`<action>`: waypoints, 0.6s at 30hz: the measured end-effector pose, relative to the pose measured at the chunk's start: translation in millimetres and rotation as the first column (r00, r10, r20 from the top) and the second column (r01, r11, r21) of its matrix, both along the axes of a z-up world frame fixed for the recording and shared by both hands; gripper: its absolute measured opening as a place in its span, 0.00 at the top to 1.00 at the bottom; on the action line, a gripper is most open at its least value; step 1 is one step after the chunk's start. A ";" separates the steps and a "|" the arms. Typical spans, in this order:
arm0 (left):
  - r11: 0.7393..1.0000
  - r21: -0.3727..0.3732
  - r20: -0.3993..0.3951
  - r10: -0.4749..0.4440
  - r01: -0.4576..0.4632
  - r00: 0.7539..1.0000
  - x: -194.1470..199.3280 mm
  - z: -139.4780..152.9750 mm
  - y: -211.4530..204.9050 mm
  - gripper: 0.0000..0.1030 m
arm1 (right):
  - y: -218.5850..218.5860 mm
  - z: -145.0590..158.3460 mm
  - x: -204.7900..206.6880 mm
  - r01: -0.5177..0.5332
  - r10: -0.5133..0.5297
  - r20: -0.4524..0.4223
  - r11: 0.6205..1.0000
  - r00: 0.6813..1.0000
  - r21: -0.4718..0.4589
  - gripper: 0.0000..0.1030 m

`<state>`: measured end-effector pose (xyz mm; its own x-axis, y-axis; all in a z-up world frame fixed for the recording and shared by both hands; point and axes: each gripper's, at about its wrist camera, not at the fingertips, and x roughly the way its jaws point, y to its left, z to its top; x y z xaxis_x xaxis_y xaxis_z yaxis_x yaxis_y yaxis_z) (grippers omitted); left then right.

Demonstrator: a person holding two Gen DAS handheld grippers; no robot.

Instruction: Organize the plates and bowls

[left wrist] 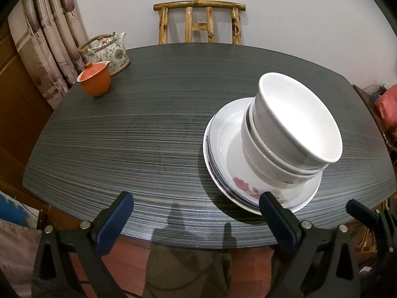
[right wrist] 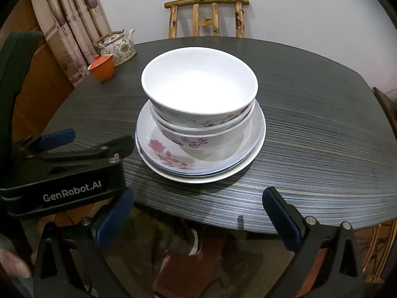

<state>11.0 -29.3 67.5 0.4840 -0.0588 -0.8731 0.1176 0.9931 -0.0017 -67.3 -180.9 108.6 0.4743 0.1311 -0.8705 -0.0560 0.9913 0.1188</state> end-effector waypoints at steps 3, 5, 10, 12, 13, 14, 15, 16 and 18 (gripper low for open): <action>1.000 -0.001 0.000 0.002 -0.002 1.000 1.5 0.0 1.3 0.00 | 0.3 -0.1 0.5 0.000 0.000 -0.002 1.000 1.000 0.000 0.00; 1.000 0.001 -0.002 0.001 -0.001 1.000 1.3 -0.7 1.2 0.00 | 0.5 -0.4 0.7 -0.002 0.002 -0.006 1.000 1.000 0.003 0.00; 1.000 0.005 -0.010 -0.004 0.004 1.000 2.3 -3.3 0.8 0.00 | 0.9 0.1 0.8 -0.003 0.003 -0.006 1.000 1.000 0.003 0.00; 1.000 0.007 -0.009 -0.002 0.002 1.000 1.6 -3.5 0.6 0.00 | 1.1 -0.5 0.4 -0.004 0.004 -0.006 1.000 1.000 0.003 0.00; 1.000 0.004 -0.012 -0.004 0.004 1.000 2.0 -3.9 0.9 0.00 | 1.4 -0.5 0.1 -0.004 0.004 -0.007 1.000 1.000 0.003 0.00; 1.000 0.004 -0.014 -0.003 0.003 1.000 2.6 -4.4 1.5 0.00 | 1.6 -0.7 -0.1 -0.004 0.004 -0.008 1.000 1.000 0.004 0.00; 1.000 0.004 -0.015 -0.002 0.002 1.000 2.9 -4.7 1.8 0.00 | 1.6 -0.7 0.3 -0.004 0.004 -0.007 1.000 1.000 0.005 0.00; 1.000 0.000 -0.018 -0.004 0.004 1.000 4.1 -5.2 2.6 0.00 | 1.7 -0.8 0.2 -0.005 0.005 -0.008 1.000 1.000 0.004 0.00; 1.000 -0.007 -0.026 -0.005 0.005 1.000 5.1 -6.3 3.5 0.00 | 1.6 -0.7 0.2 -0.003 0.003 -0.007 1.000 1.000 0.003 0.00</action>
<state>16.2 -25.8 61.1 0.4609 -0.0669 -0.8849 0.1223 0.9924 -0.0113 -67.1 -179.3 107.9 0.4680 0.1350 -0.8734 -0.0583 0.9908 0.1219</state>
